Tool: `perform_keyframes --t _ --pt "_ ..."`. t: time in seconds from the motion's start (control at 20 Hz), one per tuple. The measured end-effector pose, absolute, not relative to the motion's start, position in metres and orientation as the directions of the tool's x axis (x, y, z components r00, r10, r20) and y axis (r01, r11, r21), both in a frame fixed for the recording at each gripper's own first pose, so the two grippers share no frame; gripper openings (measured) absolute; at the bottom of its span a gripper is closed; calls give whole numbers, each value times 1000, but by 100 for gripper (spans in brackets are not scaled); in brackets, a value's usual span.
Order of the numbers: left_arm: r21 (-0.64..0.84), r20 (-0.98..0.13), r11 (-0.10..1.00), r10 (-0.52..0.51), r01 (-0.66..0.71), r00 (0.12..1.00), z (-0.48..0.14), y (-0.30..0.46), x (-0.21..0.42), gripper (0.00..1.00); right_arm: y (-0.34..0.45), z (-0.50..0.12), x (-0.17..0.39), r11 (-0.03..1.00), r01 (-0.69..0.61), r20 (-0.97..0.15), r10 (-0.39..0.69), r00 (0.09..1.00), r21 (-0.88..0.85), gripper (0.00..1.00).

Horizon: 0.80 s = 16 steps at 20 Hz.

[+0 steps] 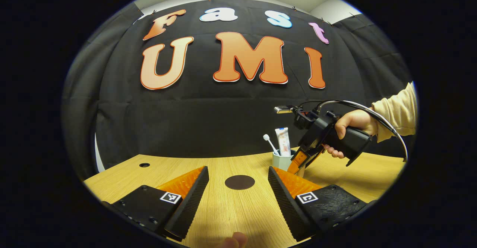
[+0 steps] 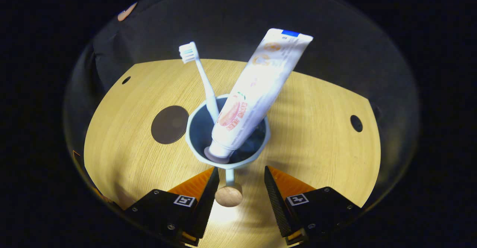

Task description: Put the toothbrush and toothpaste on the desktop into the cup, then pick up the cup and place it on the coaster on the desktop.

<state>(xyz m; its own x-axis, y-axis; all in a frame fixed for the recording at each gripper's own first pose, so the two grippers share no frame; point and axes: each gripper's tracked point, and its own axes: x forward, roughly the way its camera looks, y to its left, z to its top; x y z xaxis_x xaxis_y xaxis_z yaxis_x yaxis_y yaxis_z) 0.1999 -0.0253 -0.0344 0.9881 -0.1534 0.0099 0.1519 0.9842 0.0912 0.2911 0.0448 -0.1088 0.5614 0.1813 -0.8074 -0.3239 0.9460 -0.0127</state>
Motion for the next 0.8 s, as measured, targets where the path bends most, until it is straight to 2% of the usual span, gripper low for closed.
perform_keyframes --t 0.15,0.25,0.3,0.45,0.5,0.55,0.8 --pt "86 -24 982 -164 166 986 -45 -28 201 97 51 -116 291 944 -331 -819 199 538 12 62" --pt "81 -34 981 -173 176 984 -50 -30 201 97 52 -124 288 950 -313 -828 190 528 19 46" --pt "78 -39 980 -181 183 983 -52 -29 198 97 53 -119 288 952 -305 -823 191 535 23 30" --pt "74 -56 979 -185 188 981 -59 -27 199 96 54 -120 288 954 -297 -816 192 545 26 28" --pt "75 -55 980 -183 187 982 -60 -26 199 96 55 -120 288 956 -291 -811 193 552 29 24" --pt "76 -55 980 -181 184 982 -59 -25 199 97 55 -119 289 957 -289 -805 193 561 28 27" --pt "74 -56 978 -189 193 980 -59 -30 201 97 59 -120 290 956 -294 -774 202 600 21 25"
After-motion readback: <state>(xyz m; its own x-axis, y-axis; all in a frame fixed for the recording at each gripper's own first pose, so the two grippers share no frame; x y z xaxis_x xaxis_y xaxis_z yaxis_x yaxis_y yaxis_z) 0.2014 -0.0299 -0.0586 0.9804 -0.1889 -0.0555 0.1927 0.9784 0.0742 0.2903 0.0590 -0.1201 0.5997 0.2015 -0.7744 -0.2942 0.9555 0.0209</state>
